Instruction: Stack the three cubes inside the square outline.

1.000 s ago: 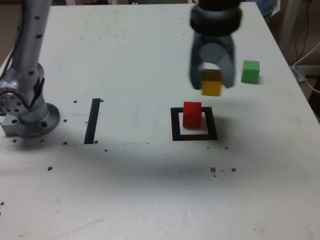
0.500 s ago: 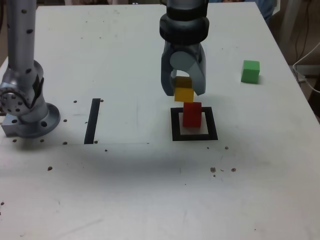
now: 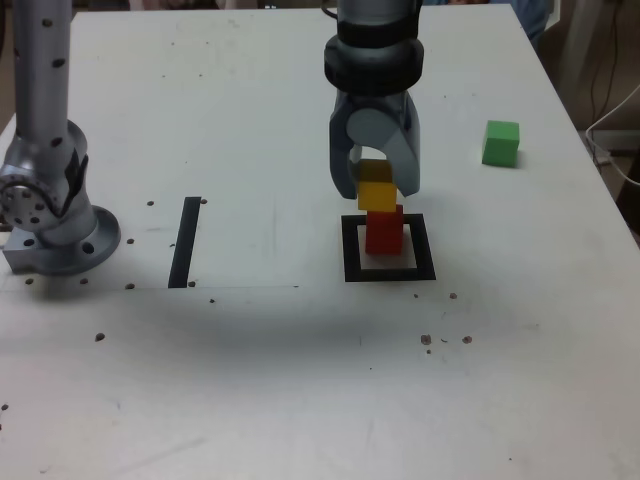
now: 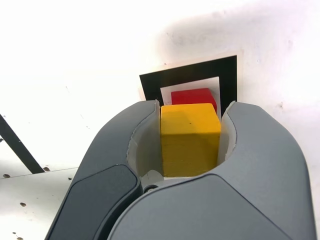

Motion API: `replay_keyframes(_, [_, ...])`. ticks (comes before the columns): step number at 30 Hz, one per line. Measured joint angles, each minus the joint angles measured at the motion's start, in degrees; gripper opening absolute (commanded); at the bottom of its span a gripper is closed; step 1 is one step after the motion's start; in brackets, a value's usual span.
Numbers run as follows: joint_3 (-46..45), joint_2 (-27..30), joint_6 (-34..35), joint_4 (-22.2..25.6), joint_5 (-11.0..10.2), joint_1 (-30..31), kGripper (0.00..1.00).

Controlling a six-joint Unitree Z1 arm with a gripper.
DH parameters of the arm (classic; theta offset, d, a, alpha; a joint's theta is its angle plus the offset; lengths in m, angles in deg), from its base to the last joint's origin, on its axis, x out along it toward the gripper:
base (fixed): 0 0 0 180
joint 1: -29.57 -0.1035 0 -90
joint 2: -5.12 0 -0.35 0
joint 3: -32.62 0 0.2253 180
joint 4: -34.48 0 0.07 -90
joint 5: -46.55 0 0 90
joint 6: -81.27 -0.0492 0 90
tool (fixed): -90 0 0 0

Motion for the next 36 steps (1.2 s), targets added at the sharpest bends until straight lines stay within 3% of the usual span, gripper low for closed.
replay_keyframes(9, [0.08,-0.21,0.25,-0.26,0.19,0.35,0.25])
replay_keyframes(21, [-0.62,-0.84,0.25,-1.50,0.70,0.35,0.34])
replay_keyframes(32, [-1.73,-1.18,0.25,-2.55,1.23,0.63,0.65])
replay_keyframes(36, [-1.99,-1.18,0.25,-2.73,1.33,0.79,0.85])
